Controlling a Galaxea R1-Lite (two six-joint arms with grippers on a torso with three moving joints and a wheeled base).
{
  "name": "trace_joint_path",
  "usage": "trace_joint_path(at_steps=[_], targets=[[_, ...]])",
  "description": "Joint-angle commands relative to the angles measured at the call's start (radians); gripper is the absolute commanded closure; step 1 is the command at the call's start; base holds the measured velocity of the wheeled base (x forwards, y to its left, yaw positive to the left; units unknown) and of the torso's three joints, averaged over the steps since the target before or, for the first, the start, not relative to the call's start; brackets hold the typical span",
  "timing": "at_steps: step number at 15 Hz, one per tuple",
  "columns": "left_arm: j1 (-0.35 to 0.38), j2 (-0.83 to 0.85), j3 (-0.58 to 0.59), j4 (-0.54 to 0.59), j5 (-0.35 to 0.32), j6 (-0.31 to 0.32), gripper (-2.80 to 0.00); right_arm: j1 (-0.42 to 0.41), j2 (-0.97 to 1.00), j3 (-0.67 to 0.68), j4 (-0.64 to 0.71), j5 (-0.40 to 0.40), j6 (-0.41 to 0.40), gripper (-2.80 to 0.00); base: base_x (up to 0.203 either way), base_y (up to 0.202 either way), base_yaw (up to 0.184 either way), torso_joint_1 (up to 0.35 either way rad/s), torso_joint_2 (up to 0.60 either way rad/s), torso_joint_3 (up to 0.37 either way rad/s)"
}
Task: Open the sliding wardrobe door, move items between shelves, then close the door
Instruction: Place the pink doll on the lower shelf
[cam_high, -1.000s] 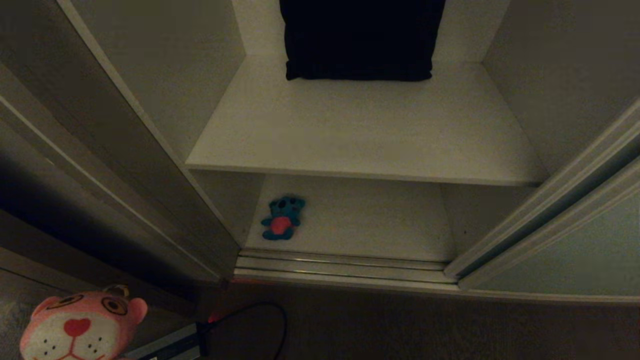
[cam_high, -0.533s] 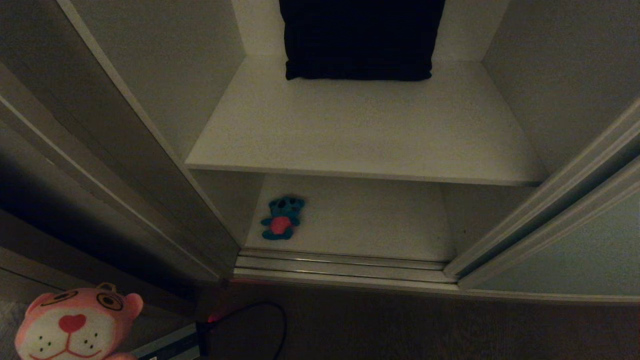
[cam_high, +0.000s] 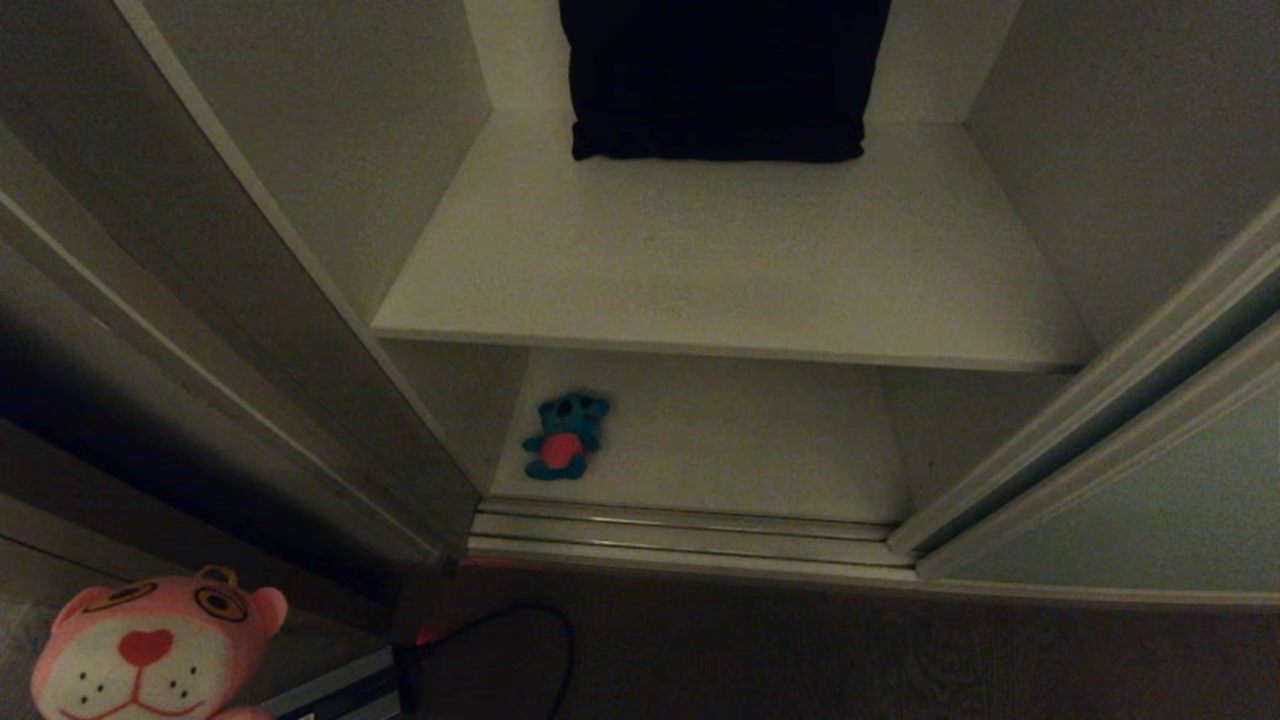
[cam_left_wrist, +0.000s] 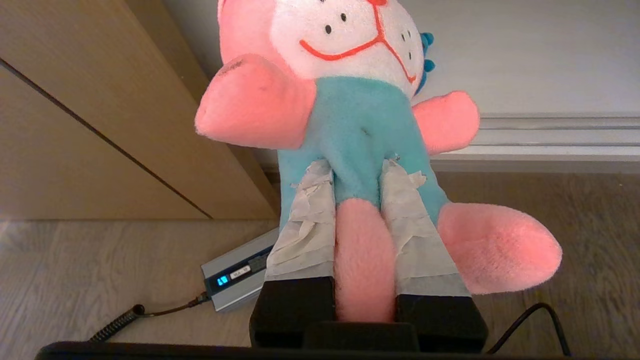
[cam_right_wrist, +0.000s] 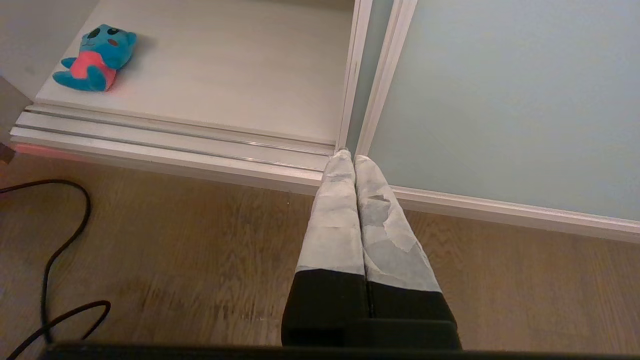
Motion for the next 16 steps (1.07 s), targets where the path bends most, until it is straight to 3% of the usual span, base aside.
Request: trace_joint_path(at_steps=[1, 16], targets=[[0.000, 0.003, 0.001, -0.003, -0.001, 0.002, 0.00, 0.000, -0.001, 0.005, 0.000, 0.000, 0.000, 0.00, 0.000, 0.000, 0.000, 0.000, 0.00, 0.000], [0.000, 0.005, 0.003, -0.009, -0.009, 0.000, 0.00, 0.000, -0.001, 0.004, 0.000, 0.000, 0.000, 0.00, 0.000, 0.000, 0.000, 0.000, 0.00, 0.000]])
